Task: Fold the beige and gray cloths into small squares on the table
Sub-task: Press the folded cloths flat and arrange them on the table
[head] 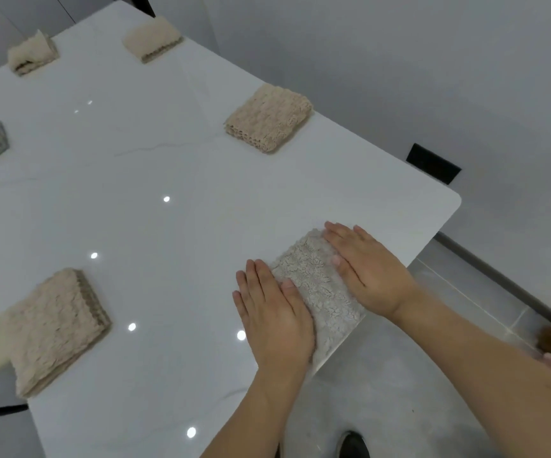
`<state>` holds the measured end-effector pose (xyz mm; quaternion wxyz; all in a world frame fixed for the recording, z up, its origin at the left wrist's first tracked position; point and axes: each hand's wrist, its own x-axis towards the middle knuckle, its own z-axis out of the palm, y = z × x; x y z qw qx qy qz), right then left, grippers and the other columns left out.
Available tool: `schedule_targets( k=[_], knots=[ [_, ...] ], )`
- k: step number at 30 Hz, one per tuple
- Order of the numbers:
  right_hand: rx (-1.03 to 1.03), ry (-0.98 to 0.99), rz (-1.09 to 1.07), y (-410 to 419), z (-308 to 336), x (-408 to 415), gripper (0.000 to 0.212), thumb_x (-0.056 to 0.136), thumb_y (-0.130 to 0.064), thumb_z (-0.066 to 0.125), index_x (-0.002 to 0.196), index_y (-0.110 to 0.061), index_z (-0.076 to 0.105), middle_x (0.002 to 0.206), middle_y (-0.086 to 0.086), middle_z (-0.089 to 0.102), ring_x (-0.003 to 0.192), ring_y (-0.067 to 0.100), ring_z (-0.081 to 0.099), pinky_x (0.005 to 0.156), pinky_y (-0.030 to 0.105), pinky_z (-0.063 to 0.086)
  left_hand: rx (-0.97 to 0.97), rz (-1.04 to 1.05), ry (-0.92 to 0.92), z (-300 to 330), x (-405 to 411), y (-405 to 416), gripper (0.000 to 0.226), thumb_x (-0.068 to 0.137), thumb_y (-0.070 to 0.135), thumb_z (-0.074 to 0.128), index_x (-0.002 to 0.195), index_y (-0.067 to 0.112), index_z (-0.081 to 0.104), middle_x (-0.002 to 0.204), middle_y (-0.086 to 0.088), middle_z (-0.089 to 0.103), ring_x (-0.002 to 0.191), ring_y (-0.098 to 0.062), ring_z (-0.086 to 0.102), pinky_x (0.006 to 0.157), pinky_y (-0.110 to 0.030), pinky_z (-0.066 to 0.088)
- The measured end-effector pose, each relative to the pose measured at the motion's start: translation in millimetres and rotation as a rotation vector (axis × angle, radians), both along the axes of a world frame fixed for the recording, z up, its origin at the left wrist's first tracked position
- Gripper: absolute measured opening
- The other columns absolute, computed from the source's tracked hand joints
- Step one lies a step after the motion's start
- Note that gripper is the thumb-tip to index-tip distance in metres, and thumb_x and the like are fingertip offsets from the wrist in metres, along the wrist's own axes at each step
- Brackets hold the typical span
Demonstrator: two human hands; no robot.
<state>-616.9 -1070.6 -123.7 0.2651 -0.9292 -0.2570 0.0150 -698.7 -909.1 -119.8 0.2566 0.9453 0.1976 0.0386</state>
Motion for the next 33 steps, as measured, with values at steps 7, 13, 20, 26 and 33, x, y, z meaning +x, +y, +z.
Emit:
schedule_targets(
  k=[7,13,20,26,33],
  knots=[
    [0.842,0.095,-0.923,47,17,-72,0.049,0.104,-0.028,0.028,0.151,-0.017,0.024,0.157,-0.013,0.023,0.142,-0.006,0.018,0.115,0.014,0.014,-0.411,-0.637,0.013,40,67,83,0.053,0.105,0.038,0.026,0.154,0.019,0.026,0.162,0.009,0.022,0.148,0.001,0.011,0.122,-0.025,0.007],
    [0.916,0.136,-0.975,88,13,-87,0.058,0.1,-0.038,0.027,0.153,-0.023,0.012,0.16,-0.017,0.01,0.143,-0.009,0.008,0.119,0.024,0.01,-0.618,-0.967,0.166,28,97,84,0.051,0.106,0.03,0.032,0.156,0.02,0.024,0.162,0.012,0.023,0.147,0.003,0.016,0.124,-0.035,0.013],
    [0.823,0.065,-0.993,97,6,-82,0.057,0.101,-0.031,0.027,0.154,-0.02,0.009,0.161,-0.012,0.005,0.145,-0.005,0.003,0.12,0.022,0.006,-0.717,-1.014,0.216,24,98,81,0.049,0.107,0.031,0.032,0.156,0.025,0.023,0.161,0.016,0.021,0.145,0.008,0.015,0.123,-0.028,0.01],
    [0.382,0.044,-1.013,99,-2,-77,0.06,0.1,-0.038,0.018,0.153,-0.011,0.012,0.161,-0.002,0.006,0.148,0.009,-0.002,0.122,0.034,0.002,-0.373,-1.169,0.125,17,104,79,0.053,0.107,0.034,0.028,0.157,0.016,0.019,0.164,0.005,0.015,0.15,-0.003,0.005,0.123,-0.026,0.007],
    [-0.194,0.071,-1.034,97,-8,-72,0.068,0.095,-0.04,0.007,0.152,-0.004,0.014,0.161,0.012,0.006,0.149,0.025,-0.003,0.119,0.039,-0.01,0.151,-1.299,-0.082,-5,115,86,0.06,0.104,0.042,0.015,0.156,0.013,0.019,0.164,-0.002,0.019,0.152,-0.017,0.009,0.123,-0.041,0.009]
  ],
)
